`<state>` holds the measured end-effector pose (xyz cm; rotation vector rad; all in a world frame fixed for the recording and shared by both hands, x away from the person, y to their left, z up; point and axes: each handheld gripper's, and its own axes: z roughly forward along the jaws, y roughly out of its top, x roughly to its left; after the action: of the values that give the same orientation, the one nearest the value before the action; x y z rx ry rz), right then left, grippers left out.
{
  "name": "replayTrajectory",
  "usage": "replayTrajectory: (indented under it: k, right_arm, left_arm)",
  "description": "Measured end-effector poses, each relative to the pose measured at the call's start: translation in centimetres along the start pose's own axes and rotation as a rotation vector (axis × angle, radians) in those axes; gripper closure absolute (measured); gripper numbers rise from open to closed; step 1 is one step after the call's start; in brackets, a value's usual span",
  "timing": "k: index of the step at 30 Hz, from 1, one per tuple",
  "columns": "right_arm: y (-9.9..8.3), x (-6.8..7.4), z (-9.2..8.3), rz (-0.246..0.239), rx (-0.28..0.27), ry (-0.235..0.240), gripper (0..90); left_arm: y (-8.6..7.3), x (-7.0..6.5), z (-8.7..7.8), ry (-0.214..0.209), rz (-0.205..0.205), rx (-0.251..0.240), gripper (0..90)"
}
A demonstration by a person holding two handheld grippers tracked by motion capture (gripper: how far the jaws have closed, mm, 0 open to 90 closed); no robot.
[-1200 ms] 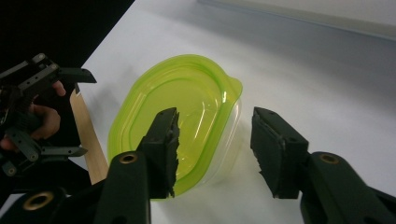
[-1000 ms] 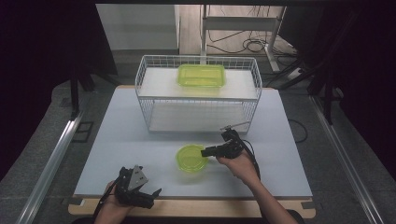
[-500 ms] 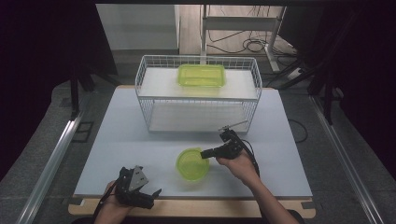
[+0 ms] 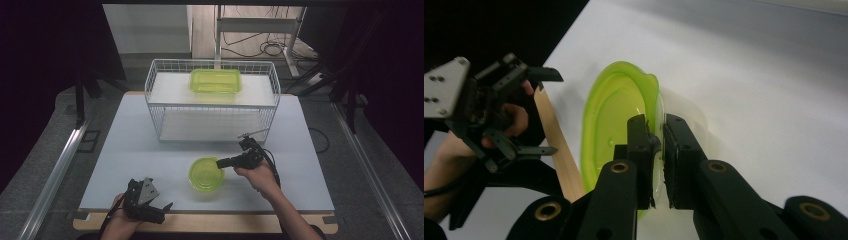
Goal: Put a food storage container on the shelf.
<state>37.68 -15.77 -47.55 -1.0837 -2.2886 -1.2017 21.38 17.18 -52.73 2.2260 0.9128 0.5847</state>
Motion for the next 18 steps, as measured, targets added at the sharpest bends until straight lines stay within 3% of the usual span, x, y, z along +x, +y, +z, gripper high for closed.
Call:
replayTrajectory:
  k: [2,7,9,12,18]
  right_arm:
    - [0.0,-0.1,-0.2,0.008,-0.009,0.016,83.8]
    - [0.1,-0.4,-0.4,0.013,-0.018,0.005,83.6]
    - [0.1,-0.6,-0.4,0.009,-0.024,-0.019,82.4]
    - [0.1,-1.0,-0.3,-0.007,-0.025,-0.096,80.2]
    - [-0.1,-2.3,-0.1,0.024,-0.030,-0.134,75.4]
  left_arm:
    - [0.0,0.0,0.0,0.000,0.001,0.000,1.2]
    - [0.0,0.0,0.0,-0.002,0.002,0.004,1.2]
    - [0.0,0.0,0.1,-0.001,0.003,0.006,1.2]
    - [0.0,0.0,0.1,-0.004,0.004,0.009,1.2]
    - [-0.1,-0.1,0.2,-0.003,0.003,0.011,1.2]
